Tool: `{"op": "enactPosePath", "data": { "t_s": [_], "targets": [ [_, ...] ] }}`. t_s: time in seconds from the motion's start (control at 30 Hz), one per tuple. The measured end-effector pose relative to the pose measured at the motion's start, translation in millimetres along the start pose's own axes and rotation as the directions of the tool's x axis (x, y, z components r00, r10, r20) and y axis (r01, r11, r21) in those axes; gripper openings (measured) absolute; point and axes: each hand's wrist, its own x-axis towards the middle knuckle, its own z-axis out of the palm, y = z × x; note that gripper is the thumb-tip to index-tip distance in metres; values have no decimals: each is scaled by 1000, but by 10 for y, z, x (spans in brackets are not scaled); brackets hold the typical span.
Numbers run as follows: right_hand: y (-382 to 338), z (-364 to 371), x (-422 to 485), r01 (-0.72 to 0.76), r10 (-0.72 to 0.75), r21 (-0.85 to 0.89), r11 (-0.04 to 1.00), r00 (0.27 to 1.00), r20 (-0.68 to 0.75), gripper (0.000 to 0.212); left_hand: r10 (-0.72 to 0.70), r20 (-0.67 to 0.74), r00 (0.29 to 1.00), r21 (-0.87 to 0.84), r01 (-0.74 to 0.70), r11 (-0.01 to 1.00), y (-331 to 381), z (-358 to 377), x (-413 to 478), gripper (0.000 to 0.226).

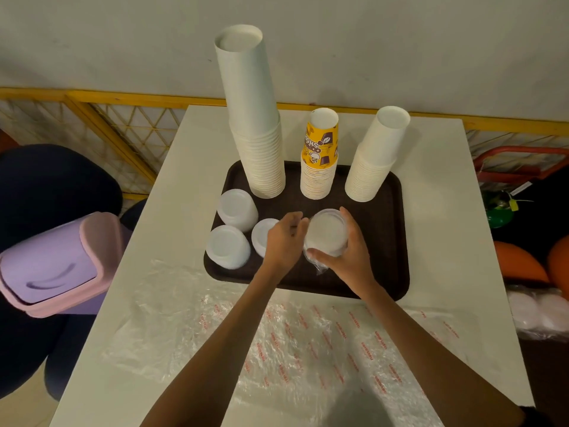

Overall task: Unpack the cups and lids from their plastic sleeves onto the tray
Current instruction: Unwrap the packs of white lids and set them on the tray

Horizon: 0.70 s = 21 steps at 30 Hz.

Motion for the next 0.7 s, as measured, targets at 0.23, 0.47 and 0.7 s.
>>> {"op": "enactPosePath", "data": {
  "t_s": [0.23,0.47,0.7],
  "targets": [
    [-23,-57,1,27,-26,18,999,997,-75,88,-111,56,992,-2,111,994,-15,223,128,43],
    [50,-7,-35,30,-31,-28,999,999,-27,81,-122,38,992,64,119,991,-69,264,169,38],
    [98,-1,-41,-26,26,-2,1000,1000,-6,83,-155,30,988,44,153,987,-107,289,160,36]
  ]
}}
